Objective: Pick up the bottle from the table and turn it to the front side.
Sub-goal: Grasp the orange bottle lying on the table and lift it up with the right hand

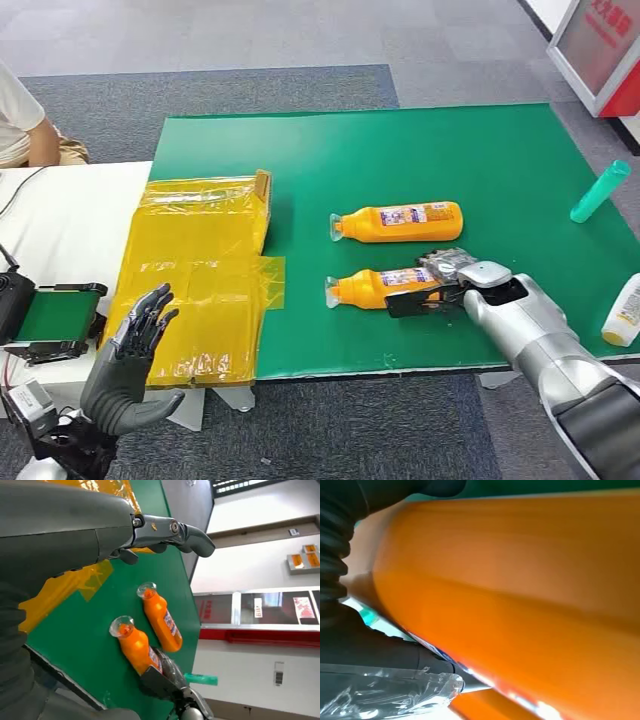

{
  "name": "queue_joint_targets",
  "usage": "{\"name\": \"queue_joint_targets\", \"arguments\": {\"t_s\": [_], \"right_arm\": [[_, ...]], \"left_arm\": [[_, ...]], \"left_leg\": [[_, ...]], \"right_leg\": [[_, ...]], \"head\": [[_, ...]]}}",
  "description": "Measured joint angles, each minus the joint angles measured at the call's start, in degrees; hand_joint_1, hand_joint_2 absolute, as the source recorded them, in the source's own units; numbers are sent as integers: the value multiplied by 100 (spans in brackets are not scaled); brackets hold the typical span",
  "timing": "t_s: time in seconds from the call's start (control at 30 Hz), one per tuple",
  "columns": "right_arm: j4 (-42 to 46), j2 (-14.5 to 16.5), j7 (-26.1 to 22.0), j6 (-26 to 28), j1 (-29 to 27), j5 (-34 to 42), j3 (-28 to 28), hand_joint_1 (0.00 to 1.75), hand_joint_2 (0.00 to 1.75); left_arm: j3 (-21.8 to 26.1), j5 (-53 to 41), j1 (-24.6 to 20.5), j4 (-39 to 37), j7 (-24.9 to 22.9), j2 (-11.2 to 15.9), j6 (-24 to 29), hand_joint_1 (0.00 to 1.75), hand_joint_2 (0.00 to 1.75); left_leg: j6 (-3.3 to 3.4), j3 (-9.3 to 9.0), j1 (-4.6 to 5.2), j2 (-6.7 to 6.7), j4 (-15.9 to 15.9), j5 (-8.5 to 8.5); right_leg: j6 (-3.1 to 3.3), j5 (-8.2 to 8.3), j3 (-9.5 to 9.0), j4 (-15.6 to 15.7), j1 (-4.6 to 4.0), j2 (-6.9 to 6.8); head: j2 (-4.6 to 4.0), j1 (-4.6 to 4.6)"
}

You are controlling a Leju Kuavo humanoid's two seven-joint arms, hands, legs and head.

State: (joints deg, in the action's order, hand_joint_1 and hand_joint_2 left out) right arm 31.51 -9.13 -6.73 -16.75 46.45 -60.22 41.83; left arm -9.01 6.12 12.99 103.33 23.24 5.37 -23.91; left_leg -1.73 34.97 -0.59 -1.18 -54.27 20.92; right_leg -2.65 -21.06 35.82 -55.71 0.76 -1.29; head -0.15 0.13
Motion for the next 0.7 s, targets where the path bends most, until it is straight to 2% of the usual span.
{"name": "queue_joint_targets", "arguments": {"t_s": [0.03, 0.07, 0.17, 0.2, 0.4, 0.7], "right_arm": [[-9, 3, -2, -8, 5, 20, 0, 0, 175], [-17, 6, -3, -14, 10, 34, 0, 31, 175], [-57, 26, -7, -57, 34, 126, 0, 162, 175], [-66, 33, -1, -68, 39, 154, 0, 175, 175], [-92, 45, 21, 56, 41, 270, 2, 175, 175], [8, 1, -26, 800, -224, 780, -171, 175, 175]], "left_arm": [[-9, -12, 0, 11, 8, 8, 0, 0, 175], [-16, -30, 0, 21, 20, 16, 1, 0, 175], [-80, -229, -7, 82, 109, 63, 2, 0, 175], [-117, -303, -16, 103, 134, 78, 1, 0, 175], [-308, -368, -41, 156, 183, 167, 24, 0, 175], [-336, -160, -57, 156, 157, 224, -1, 0, 175]], "left_leg": [[0, -1, 0, 0, 0, 0], [0, -1, 0, 0, 0, 0], [0, -3, 0, 0, 0, 0], [0, -4, 0, 0, 0, -1], [-3, -7, 0, 0, 0, -3], [-5, -7, 0, 0, 0, -5]], "right_leg": [[0, 0, -1, 0, 0, 0], [1, 1, -1, 0, 0, 0], [3, 3, -3, 0, 0, 0], [3, 4, -3, 0, 0, 0], [7, 7, -3, 0, 0, 1], [6, 6, -3, 0, 0, 0]], "head": [[0, 0], [0, 0], [0, 0], [0, 0], [0, -1], [0, 0]]}}
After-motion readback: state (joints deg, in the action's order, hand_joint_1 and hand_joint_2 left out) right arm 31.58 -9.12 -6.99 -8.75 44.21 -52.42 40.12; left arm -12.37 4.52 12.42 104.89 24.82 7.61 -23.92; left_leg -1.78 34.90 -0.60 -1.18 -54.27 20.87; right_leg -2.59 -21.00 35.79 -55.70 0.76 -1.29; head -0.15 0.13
